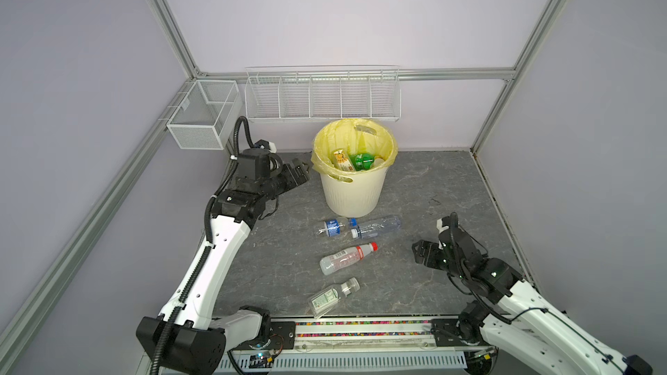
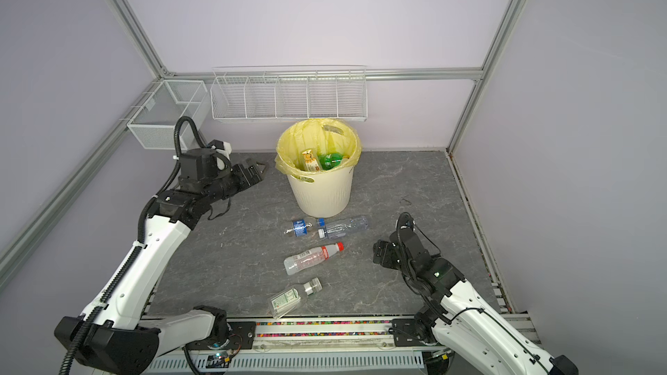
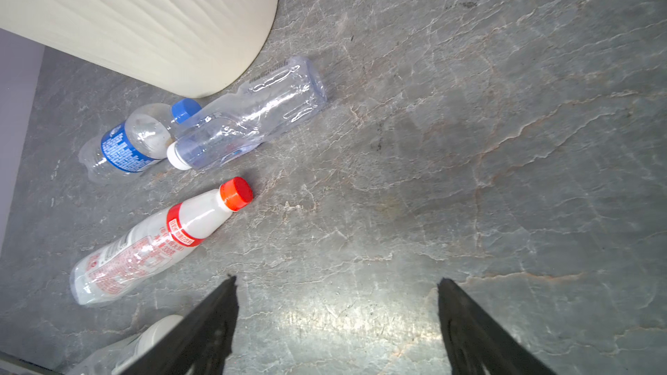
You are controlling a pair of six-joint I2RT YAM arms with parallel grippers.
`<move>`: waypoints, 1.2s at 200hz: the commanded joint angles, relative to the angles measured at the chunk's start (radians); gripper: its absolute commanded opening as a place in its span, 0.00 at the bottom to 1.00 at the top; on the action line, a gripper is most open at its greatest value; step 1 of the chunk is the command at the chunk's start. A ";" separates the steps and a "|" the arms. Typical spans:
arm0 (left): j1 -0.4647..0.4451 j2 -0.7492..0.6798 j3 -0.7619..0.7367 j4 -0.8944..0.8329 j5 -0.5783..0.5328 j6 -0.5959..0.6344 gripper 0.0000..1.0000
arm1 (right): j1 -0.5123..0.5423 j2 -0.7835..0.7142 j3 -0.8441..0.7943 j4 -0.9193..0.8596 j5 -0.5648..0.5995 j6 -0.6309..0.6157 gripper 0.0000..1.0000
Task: Throw the plastic bottles in the bin
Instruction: 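Draw the left gripper back while the right gripper reaches toward the small square bottle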
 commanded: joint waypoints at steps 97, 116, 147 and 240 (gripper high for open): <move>0.008 -0.111 -0.174 -0.085 -0.059 0.105 1.00 | 0.325 0.035 -0.084 0.048 0.255 0.569 0.88; 0.008 -0.120 -0.202 -0.097 -0.058 0.115 1.00 | 0.410 0.113 -0.037 -0.009 0.313 0.652 0.88; 0.012 -0.129 -0.227 -0.126 -0.063 0.138 1.00 | 0.554 0.270 0.039 -0.058 0.401 0.828 0.88; 0.097 -0.161 -0.291 -0.223 -0.205 0.180 1.00 | 0.668 0.557 0.261 -0.076 0.344 0.983 0.89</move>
